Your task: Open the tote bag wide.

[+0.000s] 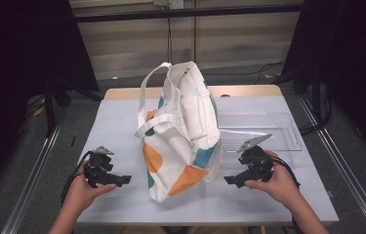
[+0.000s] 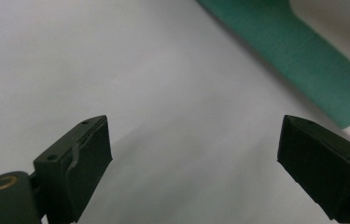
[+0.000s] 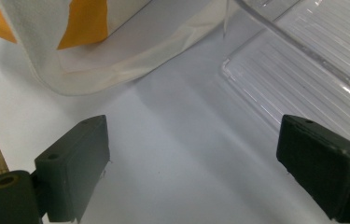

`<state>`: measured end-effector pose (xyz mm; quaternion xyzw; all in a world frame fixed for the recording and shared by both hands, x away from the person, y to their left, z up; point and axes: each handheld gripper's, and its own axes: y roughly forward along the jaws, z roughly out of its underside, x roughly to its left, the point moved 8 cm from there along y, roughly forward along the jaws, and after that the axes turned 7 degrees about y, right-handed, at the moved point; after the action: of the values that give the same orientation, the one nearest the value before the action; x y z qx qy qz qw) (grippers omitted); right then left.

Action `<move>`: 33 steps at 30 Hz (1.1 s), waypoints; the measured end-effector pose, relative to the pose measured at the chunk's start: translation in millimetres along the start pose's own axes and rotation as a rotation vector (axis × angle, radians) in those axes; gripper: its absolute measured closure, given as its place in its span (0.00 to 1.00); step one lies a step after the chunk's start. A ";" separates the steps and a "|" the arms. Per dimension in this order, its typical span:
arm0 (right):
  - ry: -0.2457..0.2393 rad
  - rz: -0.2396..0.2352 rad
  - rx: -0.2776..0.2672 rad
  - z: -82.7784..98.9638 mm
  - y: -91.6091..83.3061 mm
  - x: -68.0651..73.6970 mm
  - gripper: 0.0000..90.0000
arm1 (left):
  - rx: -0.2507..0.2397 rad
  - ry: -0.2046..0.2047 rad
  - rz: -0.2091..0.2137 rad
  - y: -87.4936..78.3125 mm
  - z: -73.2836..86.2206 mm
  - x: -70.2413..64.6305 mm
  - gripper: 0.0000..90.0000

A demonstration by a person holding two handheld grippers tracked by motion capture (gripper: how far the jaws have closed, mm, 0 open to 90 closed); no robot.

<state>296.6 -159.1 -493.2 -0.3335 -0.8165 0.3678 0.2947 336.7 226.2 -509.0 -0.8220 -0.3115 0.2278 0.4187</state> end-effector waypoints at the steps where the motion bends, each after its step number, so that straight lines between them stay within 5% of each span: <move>1: 0.003 0.000 0.004 -0.1 -0.8 0.5 0.10 | 0.000 0.000 0.000 0.0 0.0 0.0 0.11; 11: 0.008 -0.019 -0.004 -7.8 -6.7 5.2 0.14 | 0.009 0.003 0.042 -11.3 -21.3 -4.5 0.12; 23: 0.048 -0.024 -0.012 -23.3 -19.3 3.0 0.16 | -0.024 0.051 0.032 -57.5 -91.6 -13.9 0.13; 33: 0.073 -0.027 -0.028 -37.6 -28.3 -1.1 0.17 | -0.006 0.111 0.038 -75.8 -129.5 -26.7 0.13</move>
<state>315.3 -159.1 -450.0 -0.3397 -0.8146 0.3401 0.3246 375.9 171.2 -372.4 -0.8403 -0.2728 0.1888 0.4287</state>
